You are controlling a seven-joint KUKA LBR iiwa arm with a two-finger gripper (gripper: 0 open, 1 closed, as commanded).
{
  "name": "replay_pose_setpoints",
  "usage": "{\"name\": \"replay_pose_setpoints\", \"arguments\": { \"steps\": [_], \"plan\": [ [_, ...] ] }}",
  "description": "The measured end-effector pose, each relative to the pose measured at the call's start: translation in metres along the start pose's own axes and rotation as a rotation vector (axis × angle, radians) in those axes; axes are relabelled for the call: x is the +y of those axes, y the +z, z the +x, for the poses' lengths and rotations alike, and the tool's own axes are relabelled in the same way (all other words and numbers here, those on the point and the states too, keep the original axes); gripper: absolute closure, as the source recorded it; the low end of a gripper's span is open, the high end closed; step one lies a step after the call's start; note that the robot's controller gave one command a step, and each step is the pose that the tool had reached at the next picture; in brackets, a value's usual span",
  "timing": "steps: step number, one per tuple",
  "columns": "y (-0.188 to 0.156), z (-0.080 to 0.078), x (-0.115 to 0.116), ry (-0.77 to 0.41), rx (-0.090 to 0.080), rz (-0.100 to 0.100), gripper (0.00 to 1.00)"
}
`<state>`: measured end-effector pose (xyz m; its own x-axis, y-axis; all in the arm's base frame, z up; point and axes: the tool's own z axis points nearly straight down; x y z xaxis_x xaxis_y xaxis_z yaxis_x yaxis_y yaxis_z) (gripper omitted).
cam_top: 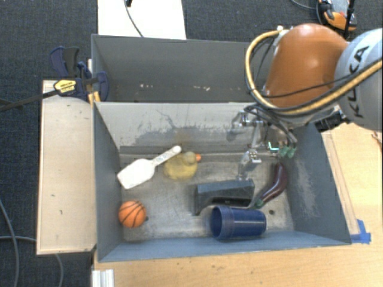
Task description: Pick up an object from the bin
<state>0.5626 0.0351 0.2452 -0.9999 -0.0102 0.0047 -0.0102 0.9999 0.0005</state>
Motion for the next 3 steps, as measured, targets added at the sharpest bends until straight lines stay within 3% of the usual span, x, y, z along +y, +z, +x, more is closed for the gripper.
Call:
{"name": "replay_pose_setpoints", "arguments": {
  "steps": [1,2,3],
  "plan": [
    [-0.005,-0.001,0.0,0.001,-0.008,0.0,0.0],
    [0.042,0.016,-0.007,0.01,-0.014,-0.001,0.0],
    [0.098,0.042,-0.03,0.018,-0.011,-0.001,0.0]
  ]
}}
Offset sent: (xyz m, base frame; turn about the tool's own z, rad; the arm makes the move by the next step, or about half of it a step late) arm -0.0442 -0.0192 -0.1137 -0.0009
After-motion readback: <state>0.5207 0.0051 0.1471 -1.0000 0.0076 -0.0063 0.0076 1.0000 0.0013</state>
